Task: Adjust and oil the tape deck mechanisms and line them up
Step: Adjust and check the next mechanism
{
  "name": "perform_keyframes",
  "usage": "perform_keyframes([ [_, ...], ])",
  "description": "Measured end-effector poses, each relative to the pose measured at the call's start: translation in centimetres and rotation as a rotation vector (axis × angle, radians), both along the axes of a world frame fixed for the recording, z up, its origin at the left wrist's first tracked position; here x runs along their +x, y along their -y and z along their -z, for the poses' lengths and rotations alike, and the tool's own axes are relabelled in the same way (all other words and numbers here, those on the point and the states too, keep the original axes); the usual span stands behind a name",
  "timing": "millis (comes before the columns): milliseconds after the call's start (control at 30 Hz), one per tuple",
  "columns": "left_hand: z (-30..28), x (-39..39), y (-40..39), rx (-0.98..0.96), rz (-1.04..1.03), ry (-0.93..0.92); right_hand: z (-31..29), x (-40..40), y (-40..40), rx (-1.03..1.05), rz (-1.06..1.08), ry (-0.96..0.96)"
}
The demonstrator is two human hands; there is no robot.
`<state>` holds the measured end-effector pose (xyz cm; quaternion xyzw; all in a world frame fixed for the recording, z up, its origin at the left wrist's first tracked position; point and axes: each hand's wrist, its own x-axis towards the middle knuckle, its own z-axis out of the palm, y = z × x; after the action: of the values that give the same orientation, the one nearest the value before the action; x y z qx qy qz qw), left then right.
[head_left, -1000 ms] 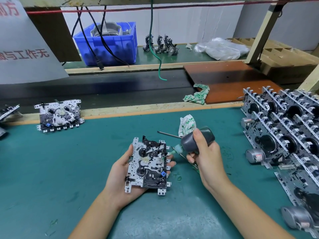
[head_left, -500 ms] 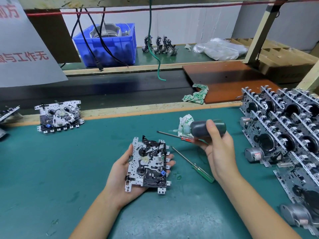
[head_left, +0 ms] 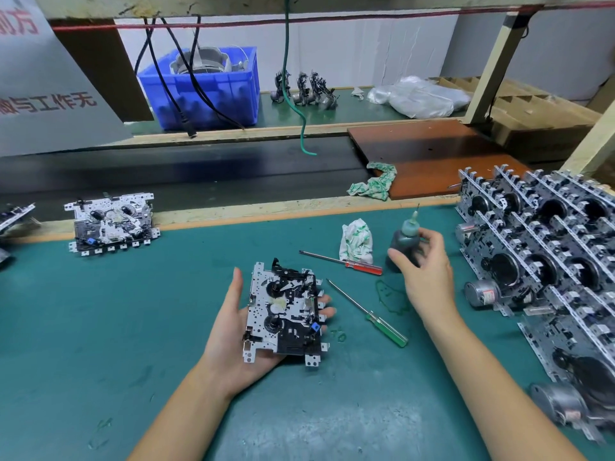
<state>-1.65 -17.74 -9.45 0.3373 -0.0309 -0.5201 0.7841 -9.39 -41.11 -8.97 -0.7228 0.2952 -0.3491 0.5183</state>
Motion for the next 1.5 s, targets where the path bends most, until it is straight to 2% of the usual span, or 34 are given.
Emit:
perform_keyframes([
  [67,-0.2,-0.1,-0.1,-0.006,0.019,0.017,-0.3,0.0,-0.4,0.0,0.04,0.012],
  [167,-0.6,0.1,-0.4,-0.025,0.07,0.042,-1.7,-0.8,-1.5,-0.378,0.178,0.201],
  [200,-0.6,0.2,-0.6,-0.029,0.098,0.055,-2.0,-1.1,-1.8,-0.461,0.149,0.26],
  [267,-0.7,0.4,-1.0,-0.028,0.163,0.096,-2.6,-1.6,-3.1,-0.462,-0.071,0.269],
  [333,-1.0,0.7,-1.5,-0.001,0.201,0.15,-2.6,-1.8,-4.3,-0.54,-0.34,0.087],
  [400,-1.4,0.9,-1.9,0.066,0.223,0.182,-2.0,-1.8,-4.8,-0.754,-0.542,-0.161],
  [500,-1.6,1.0,-2.1,0.239,0.224,0.253,-1.6,-2.1,-5.0,-0.903,-0.72,-0.344],
  [567,-2.0,1.0,-2.0,0.323,0.249,0.318,-1.9,-2.5,-4.8,-0.945,-0.735,-0.403],
  [767,-2.1,1.4,-2.0,0.543,0.229,0.427,-2.5,-4.2,-4.7,-1.084,-0.644,-0.355],
  [900,-2.4,0.7,-2.5,0.513,0.352,0.498,-1.6,-6.0,-5.2,-1.06,-0.625,-0.264],
  [1033,-2.5,-0.5,-2.1,0.49,0.463,0.554,-0.9,-7.8,-5.0,-1.167,-0.638,-0.283],
  [1233,-3.2,-0.7,-1.1,0.513,0.399,0.564,-0.2,-8.1,-4.9,-1.195,-0.552,-0.283],
  [1300,-3.5,-0.4,-1.1,0.657,0.189,0.706,0.1,-7.9,-5.1,-1.147,-0.496,-0.278],
  [1333,-3.5,-0.4,-1.2,0.794,0.06,0.885,0.2,-7.8,-5.1,-1.118,-0.464,-0.274],
  [1400,-3.8,-0.9,-1.9,1.105,-0.108,1.364,0.6,-8.0,-5.2,-1.079,-0.403,-0.271],
  [1433,-3.9,-1.3,-2.3,1.221,-0.113,1.557,0.8,-8.0,-5.3,-1.067,-0.381,-0.272],
  [1500,-3.5,-2.7,-2.9,1.295,0.011,1.775,0.9,-7.9,-5.3,-1.058,-0.363,-0.274],
])
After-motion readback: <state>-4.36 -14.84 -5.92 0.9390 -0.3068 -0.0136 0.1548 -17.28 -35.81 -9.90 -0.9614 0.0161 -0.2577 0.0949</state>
